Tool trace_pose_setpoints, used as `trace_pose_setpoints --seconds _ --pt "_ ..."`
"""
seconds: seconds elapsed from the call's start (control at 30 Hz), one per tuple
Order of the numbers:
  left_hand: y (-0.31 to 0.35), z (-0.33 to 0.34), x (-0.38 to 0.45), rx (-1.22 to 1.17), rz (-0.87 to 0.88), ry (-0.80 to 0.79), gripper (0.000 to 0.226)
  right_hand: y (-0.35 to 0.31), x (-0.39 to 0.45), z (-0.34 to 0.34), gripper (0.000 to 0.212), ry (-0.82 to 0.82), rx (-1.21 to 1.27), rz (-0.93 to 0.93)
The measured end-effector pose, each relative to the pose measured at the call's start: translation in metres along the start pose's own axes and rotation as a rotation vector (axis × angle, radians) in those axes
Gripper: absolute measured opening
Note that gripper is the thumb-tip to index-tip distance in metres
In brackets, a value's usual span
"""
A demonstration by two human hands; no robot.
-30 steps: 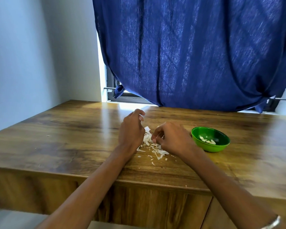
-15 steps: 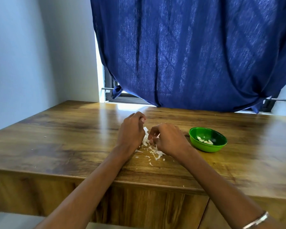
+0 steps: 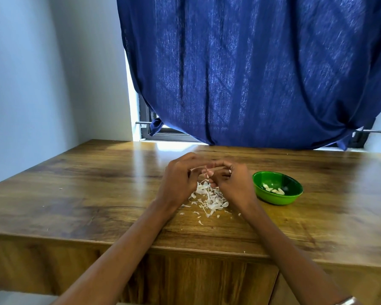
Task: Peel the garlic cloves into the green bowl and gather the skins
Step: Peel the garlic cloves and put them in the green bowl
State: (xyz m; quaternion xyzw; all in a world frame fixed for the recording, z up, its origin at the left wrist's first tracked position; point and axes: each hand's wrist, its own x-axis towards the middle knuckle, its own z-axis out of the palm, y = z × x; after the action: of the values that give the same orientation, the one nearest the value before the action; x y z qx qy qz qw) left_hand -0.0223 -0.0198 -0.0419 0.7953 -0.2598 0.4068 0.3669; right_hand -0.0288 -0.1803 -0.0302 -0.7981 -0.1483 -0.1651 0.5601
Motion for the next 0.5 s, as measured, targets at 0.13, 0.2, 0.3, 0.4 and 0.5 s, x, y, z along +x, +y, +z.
trace_pose_setpoints --seconds 0.13,0.2,0.3,0.4,0.5 --pt "-0.0023 0.0016 -0.0012 -0.012 -0.044 -0.008 0.025 0.002 -0.0013 0.0002 0.019 -0.007 0.132 0.026" --pt "-0.0021 0.0023 -0.0013 -0.016 -0.065 0.003 0.024 0.002 -0.0019 -0.0008 0.02 -0.015 0.154 0.018" --pt "-0.0008 0.0024 -0.0003 -0.006 -0.094 0.027 0.019 0.0034 -0.0024 0.0003 0.023 -0.018 0.096 -0.004" --pt "0.0018 0.0026 -0.0003 -0.018 -0.109 0.048 0.016 0.0074 -0.0037 0.0005 0.037 0.0 -0.064 -0.084" --pt "0.0038 0.0032 0.0001 -0.045 -0.146 0.065 0.016 0.0084 -0.0042 0.0003 0.04 0.032 -0.174 -0.159"
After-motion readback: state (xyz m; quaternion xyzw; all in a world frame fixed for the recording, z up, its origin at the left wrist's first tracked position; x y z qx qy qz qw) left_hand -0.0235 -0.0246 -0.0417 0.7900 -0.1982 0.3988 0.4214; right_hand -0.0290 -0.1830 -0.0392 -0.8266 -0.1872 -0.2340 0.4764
